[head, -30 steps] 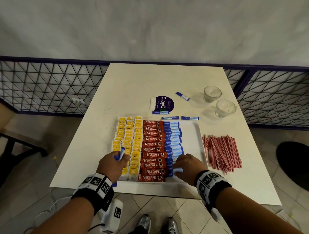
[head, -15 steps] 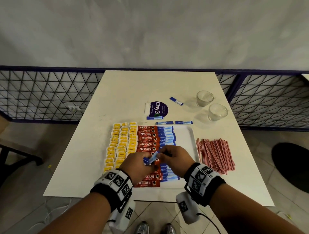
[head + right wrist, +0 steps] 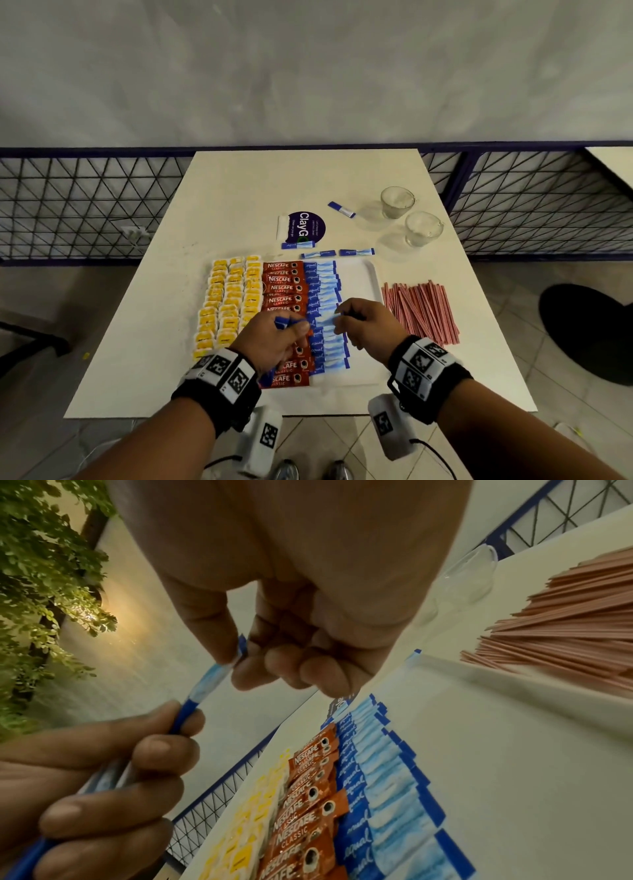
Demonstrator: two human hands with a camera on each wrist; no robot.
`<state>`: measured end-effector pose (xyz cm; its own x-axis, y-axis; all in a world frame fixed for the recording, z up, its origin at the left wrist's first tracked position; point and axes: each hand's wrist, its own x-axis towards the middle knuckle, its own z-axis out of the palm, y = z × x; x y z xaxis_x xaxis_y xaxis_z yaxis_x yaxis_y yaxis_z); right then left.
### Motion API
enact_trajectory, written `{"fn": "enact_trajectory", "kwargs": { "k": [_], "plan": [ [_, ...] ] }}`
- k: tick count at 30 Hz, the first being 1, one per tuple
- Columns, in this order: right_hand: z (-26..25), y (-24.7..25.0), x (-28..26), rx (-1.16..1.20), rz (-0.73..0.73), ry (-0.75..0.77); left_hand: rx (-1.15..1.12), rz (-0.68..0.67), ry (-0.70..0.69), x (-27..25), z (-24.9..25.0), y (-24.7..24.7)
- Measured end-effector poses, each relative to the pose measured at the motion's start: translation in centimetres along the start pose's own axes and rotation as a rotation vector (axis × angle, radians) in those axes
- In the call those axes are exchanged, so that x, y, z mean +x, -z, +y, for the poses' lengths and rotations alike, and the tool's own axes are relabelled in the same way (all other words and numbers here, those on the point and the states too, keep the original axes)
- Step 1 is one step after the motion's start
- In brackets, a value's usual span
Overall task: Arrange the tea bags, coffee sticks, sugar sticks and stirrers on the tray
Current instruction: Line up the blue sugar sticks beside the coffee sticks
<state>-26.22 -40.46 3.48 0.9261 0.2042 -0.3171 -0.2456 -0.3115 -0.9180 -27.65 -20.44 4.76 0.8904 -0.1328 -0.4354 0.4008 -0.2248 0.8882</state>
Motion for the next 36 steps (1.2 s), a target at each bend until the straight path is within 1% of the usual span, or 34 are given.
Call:
{"fn": "enact_trajectory", "kwargs": {
  "k": [2,5,8,11,13,15,19,26,31,36],
  "plan": [
    [-0.2,0.1,-0.3,0.004,-0.053,0.005,0.033,-0.006,0.006,0.1,0.0,-0.6],
    [0.2,0.3,-0.5,-0.103,-0.078,-0.001,0.117,-0.027,0.04,0.4,-0.6,-1.0],
    [1.9,1.2,-0.7,-0.173,-0.065,-0.086,0.308,-0.014,0.071,0.6,-1.8,-0.4],
    [4.4,1.6,-1.1,-0.319,-0.065,-0.188,0.382,0.023,0.076,0.5,-3.0,0.5],
    [5.6,1.2,-1.1,-0.354,-0.054,-0.236,0.386,0.057,0.1,0.3,-3.5,1.0],
    [6.1,0.6,-0.9,-0.365,-0.054,-0.251,0.376,0.066,0.116,0.1,-3.9,1.3],
    [6.2,-0.2,-0.4,-0.494,-0.087,-0.267,0.357,0.094,0.131,-0.2,-4.1,1.7],
    [6.2,-1.2,0.5,-0.662,-0.047,-0.325,0.364,0.108,0.139,-0.6,-4.2,2.5],
    [5.9,-1.7,0.8,-0.751,-0.068,-0.351,0.347,0.12,0.152,-0.5,-4.4,2.8],
    [5.4,-1.7,0.7,-0.787,-0.097,-0.359,0.351,0.122,0.168,-0.3,-4.6,3.3]
  ]
}}
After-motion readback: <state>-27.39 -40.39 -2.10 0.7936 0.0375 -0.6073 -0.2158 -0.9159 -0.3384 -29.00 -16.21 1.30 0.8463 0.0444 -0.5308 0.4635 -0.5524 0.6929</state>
